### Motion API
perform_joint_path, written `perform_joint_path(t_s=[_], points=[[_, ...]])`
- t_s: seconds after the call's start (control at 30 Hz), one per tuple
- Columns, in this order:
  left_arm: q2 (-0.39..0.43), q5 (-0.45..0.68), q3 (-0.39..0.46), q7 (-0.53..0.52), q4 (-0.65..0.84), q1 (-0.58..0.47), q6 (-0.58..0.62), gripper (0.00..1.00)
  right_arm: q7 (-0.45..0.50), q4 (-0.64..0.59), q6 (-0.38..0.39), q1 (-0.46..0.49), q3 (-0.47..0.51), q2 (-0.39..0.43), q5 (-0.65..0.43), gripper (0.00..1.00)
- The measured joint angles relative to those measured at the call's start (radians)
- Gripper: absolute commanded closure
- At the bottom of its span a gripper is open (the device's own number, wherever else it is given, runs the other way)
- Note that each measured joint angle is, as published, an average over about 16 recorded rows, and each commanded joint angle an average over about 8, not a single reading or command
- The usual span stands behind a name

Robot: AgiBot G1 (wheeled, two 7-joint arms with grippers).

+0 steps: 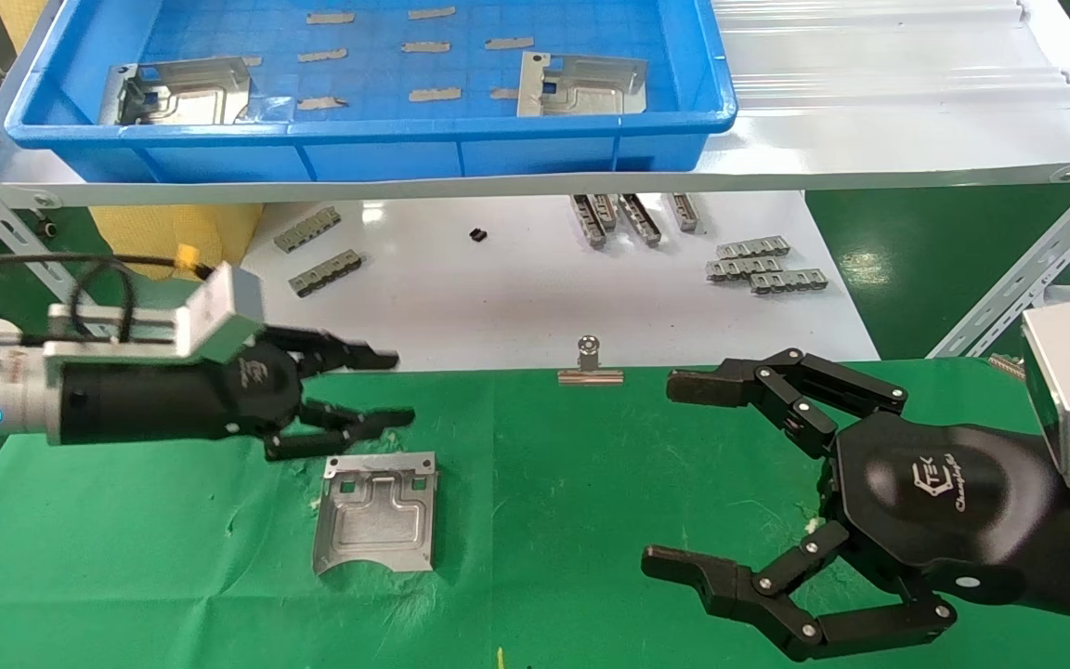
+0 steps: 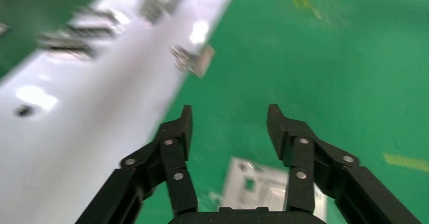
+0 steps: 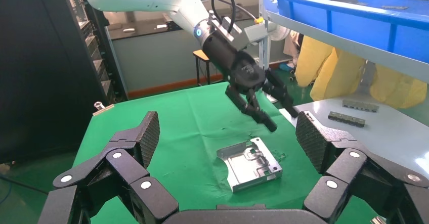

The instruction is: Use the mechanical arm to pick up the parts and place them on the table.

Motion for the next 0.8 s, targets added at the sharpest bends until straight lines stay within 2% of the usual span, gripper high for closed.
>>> perform_joint_path(t_s=[0.37, 0.8], points=[[-0.021, -0.046, -0.038, -0.042, -0.020, 0.027, 0.014, 0.00, 0.000, 0.000, 0.000, 0.000, 0.000, 0.000, 0.000, 0.00], [-0.095, -0.109, -0.128, -0.147, -0.248, 0.147, -0.005, 0.00, 0.000, 0.000, 0.000, 0.000, 0.000, 0.000, 0.000, 0.00]])
